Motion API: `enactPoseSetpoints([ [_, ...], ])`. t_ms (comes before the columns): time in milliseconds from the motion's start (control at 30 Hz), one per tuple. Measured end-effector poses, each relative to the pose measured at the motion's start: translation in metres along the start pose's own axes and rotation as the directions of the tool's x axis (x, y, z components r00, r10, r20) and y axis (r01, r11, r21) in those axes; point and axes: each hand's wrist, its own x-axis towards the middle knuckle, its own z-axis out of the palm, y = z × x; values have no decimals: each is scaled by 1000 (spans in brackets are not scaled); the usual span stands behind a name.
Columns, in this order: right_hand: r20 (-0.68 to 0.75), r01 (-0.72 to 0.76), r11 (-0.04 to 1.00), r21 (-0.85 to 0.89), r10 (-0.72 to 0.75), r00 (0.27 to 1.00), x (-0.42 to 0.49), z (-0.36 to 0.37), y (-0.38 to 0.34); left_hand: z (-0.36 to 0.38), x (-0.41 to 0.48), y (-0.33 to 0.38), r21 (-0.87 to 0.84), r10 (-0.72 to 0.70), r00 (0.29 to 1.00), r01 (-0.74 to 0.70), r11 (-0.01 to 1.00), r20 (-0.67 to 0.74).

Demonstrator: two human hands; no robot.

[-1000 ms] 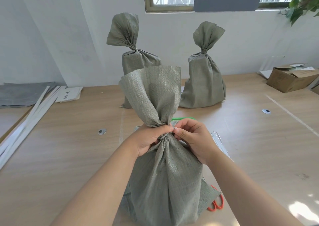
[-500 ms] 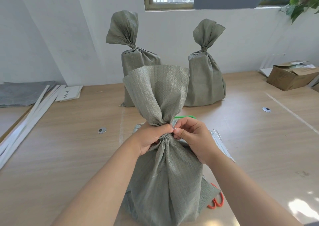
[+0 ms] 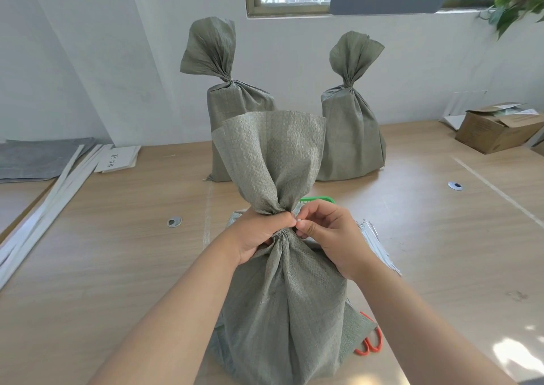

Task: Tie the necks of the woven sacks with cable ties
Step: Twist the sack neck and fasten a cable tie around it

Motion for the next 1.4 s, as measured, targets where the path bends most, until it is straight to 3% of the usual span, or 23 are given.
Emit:
enactPoseSetpoints([
  [367,3,-6,999,-32,6,1000,1,1,-2,2,2,2,34,36,999,-37,999,20],
  [833,53,-17,971,-240,31,998,6,-3,-4,-2,7,-1,53,22,1000,-22,998,8],
  [1133,54,-11,965,-261,27,998,7,-1,-5,-4,8,-3,47,3,1000,-4,999,2],
  [1400,-40,-71,982,-177,64,997,4,-1,-4,-7,5,-1,17,-33,999,33,999,13],
])
